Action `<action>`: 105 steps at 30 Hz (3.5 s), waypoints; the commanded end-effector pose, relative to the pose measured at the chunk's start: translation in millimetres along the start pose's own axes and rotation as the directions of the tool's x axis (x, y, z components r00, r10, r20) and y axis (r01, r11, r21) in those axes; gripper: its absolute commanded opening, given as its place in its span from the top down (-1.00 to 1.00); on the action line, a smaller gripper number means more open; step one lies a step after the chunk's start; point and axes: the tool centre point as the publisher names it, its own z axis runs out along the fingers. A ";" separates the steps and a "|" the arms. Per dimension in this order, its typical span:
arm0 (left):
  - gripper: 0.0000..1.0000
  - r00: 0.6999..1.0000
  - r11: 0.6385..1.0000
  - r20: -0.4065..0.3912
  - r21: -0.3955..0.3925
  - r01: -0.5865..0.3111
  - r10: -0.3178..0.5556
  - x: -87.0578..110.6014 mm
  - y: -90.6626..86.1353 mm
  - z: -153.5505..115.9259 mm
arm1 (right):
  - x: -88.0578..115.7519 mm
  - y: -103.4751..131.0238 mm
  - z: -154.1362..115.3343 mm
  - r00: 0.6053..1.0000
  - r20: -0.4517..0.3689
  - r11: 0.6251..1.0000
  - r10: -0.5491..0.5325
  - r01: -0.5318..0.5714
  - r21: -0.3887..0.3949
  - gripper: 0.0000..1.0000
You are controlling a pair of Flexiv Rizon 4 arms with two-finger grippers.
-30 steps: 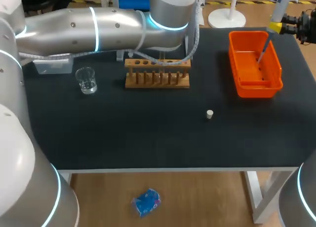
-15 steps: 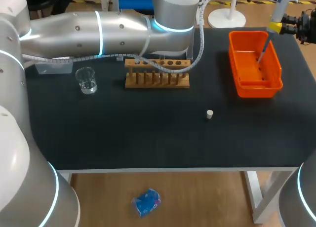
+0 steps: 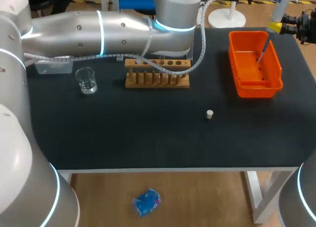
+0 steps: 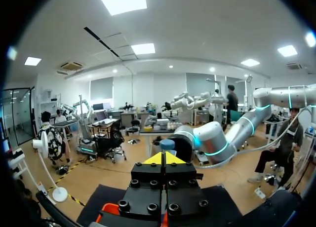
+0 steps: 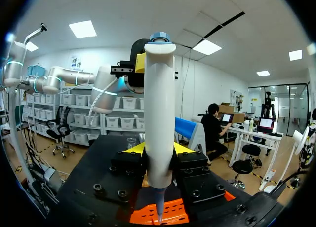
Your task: Invert the test tube, pick up the pipette, mount the tip to pipette, aspirate from beaker and dispense into the tube, eject the tip, return the pipette, and cap with the stopper.
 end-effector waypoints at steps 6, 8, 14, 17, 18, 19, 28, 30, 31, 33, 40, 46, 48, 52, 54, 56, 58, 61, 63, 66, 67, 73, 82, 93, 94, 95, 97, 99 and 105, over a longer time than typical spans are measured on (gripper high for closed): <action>1.00 1.000 1.000 -0.008 0.004 0.007 -0.007 0.4 3.9 3.7 | -0.6 0.0 -0.8 1.000 -0.003 1.000 -0.001 0.001 0.001 1.00; 1.00 1.000 1.000 -0.009 0.004 0.011 -0.011 0.8 4.8 4.0 | -0.6 0.0 -0.8 1.000 -0.003 1.000 -0.001 0.001 0.001 1.00; 1.00 1.000 1.000 -0.007 0.002 0.015 -0.015 0.9 6.5 4.5 | -0.6 0.0 -0.8 1.000 -0.003 1.000 -0.001 0.001 0.001 1.00; 1.00 1.000 1.000 -0.006 -0.006 0.017 -0.017 0.9 7.3 4.6 | -0.6 0.0 -0.8 1.000 -0.003 1.000 -0.001 0.001 0.001 1.00; 1.00 1.000 1.000 -0.005 -0.007 0.018 -0.018 1.0 7.6 4.7 | -0.6 0.0 -0.8 1.000 -0.003 1.000 -0.001 0.001 0.001 1.00; 1.00 1.000 1.000 -0.005 -0.007 0.018 -0.018 1.2 7.8 4.8 | -0.6 0.0 -0.8 1.000 -0.003 1.000 -0.001 0.001 0.001 1.00; 1.00 1.000 1.000 -0.001 -0.025 0.019 -0.019 2.2 9.6 5.1 | -0.6 0.0 -0.8 1.000 -0.003 1.000 -0.001 0.001 0.001 1.00; 1.00 1.000 0.999 -0.001 -0.026 0.019 -0.019 2.2 10.5 5.5 | -0.6 0.0 -0.8 1.000 -0.003 1.000 -0.001 0.001 0.001 1.00; 1.00 1.000 0.999 -0.002 -0.028 0.020 -0.020 2.2 10.9 5.7 | -0.6 0.0 -0.8 1.000 -0.003 1.000 -0.001 0.001 0.001 1.00; 1.00 1.000 0.999 -0.002 -0.029 0.021 -0.021 2.2 11.6 6.2 | -0.6 0.0 -0.8 1.000 -0.003 1.000 -0.001 0.001 0.001 1.00; 1.00 1.000 0.999 0.002 -0.036 0.027 -0.027 2.2 13.9 7.0 | -0.6 0.0 -0.8 1.000 -0.003 1.000 -0.001 0.001 0.001 1.00; 1.00 0.999 0.998 0.009 -0.046 0.032 -0.031 2.9 15.7 6.6 | -0.6 0.0 -0.8 1.000 -0.003 1.000 -0.001 0.001 0.001 1.00; 1.00 0.999 0.998 0.011 -0.048 0.033 -0.033 3.1 17.1 7.0 | -0.6 0.0 -0.8 1.000 -0.003 1.000 -0.001 0.001 0.001 1.00; 1.00 0.999 0.998 0.010 -0.050 0.036 -0.036 2.9 18.6 8.1 | -0.6 0.0 -0.8 1.000 -0.003 1.000 -0.001 0.001 0.001 1.00; 1.00 0.999 0.998 0.008 -0.052 0.037 -0.036 2.6 19.1 8.7 | -0.6 0.0 -0.8 1.000 -0.003 1.000 -0.001 0.001 0.001 1.00; 1.00 0.999 0.998 0.007 -0.053 0.038 -0.037 2.4 19.9 9.2 | -0.6 0.0 -0.8 1.000 -0.003 1.000 -0.001 0.001 0.001 1.00; 1.00 0.999 0.998 0.005 -0.052 0.035 -0.035 2.7 20.2 10.0 | -0.6 0.0 -0.8 1.000 -0.003 1.000 -0.001 0.001 0.001 1.00; 1.00 0.999 0.998 0.005 -0.057 0.036 -0.035 2.2 22.0 10.9 | -0.6 0.0 -0.8 1.000 -0.003 1.000 -0.001 0.001 0.001 1.00; 1.00 0.999 0.998 0.005 -0.059 0.038 -0.038 1.7 23.7 11.3 | -0.6 0.0 -0.8 1.000 -0.003 1.000 -0.001 0.001 0.001 1.00; 1.00 0.999 0.997 0.004 -0.060 0.042 -0.042 1.1 25.4 11.7 | -0.6 0.0 -0.8 1.000 -0.003 1.000 -0.001 0.001 0.001 1.00; 1.00 0.999 0.997 0.004 -0.061 0.043 -0.043 0.9 25.7 11.7 | -0.6 0.0 -0.8 1.000 -0.003 1.000 -0.001 0.001 0.001 1.00; 1.00 0.999 0.997 0.004 -0.064 0.048 -0.047 -0.2 29.2 12.1 | -0.6 0.0 -0.8 1.000 -0.003 1.000 -0.001 0.001 0.001 1.00; 1.00 0.998 0.997 0.005 -0.061 0.056 -0.056 -1.0 35.2 13.9 | -0.6 0.0 -0.8 1.000 -0.003 1.000 -0.001 0.001 0.001 1.00; 1.00 0.998 0.997 0.004 -0.053 0.058 -0.058 -2.1 37.9 14.7 | -0.6 0.0 -0.8 1.000 -0.003 1.000 -0.001 0.001 0.001 1.00; 1.00 0.998 0.997 0.005 -0.052 0.057 -0.057 -2.1 37.8 14.6 | -0.6 0.0 -0.8 1.000 -0.003 1.000 -0.001 0.001 0.001 1.00; 1.00 0.998 0.997 0.005 -0.052 0.056 -0.056 -2.2 37.5 14.4 | -0.6 0.0 -0.8 1.000 -0.003 1.000 -0.001 0.001 0.001 1.00; 1.00 0.999 0.997 0.006 -0.049 0.051 -0.051 -2.3 34.9 13.1 | -0.6 0.0 -0.8 1.000 -0.003 1.000 -0.001 0.001 0.001 1.00; 1.00 0.999 0.998 0.008 -0.042 0.041 -0.041 -2.6 30.9 11.5 | -0.6 0.0 -0.8 1.000 -0.003 1.000 -0.001 0.001 0.001 1.00; 1.00 1.000 1.000 0.009 -0.007 -0.010 0.010 -6.8 8.0 1.5 | -0.6 0.0 -0.8 1.000 -0.003 1.000 -0.001 0.001 0.001 1.00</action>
